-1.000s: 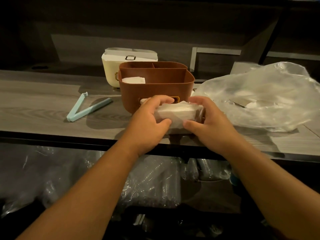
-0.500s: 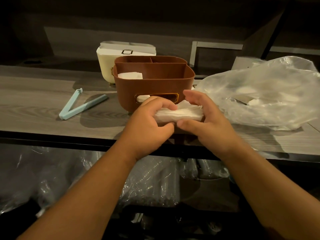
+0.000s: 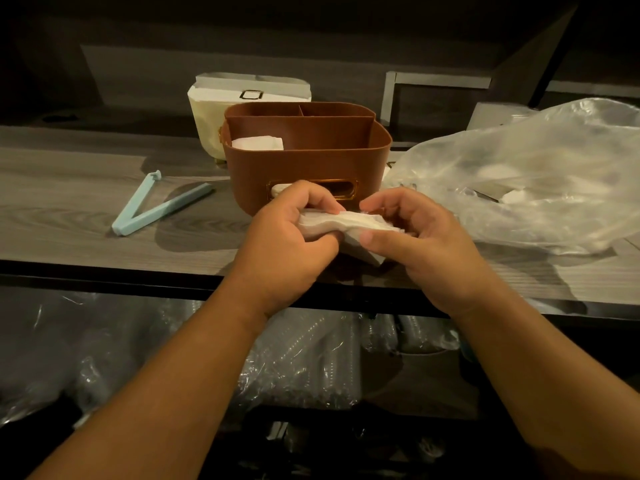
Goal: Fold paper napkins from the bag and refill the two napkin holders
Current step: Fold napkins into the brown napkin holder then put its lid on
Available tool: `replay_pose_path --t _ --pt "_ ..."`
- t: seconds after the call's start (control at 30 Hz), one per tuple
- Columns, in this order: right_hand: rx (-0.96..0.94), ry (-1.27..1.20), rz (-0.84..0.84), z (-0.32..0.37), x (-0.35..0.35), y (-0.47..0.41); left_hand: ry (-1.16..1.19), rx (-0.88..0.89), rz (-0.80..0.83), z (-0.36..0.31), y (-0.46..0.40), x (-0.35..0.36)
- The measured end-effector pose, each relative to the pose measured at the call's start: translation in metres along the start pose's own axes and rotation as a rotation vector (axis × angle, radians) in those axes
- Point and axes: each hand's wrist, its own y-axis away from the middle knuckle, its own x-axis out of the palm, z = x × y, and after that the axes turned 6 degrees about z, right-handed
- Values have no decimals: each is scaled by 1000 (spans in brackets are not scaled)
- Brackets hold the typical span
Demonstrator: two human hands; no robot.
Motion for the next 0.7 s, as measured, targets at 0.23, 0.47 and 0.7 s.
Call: replay_pose_path --t 0.23,0.47,0.7 --pt "-5 27 -9 1 2 1 -21 36 -105 3 0 1" --pt "66 -19 -134 0 6 -4 -79 23 -137 0 0 2" --pt "24 -103 -137 2 6 -3 -48 -13 -101 0 -2 1"
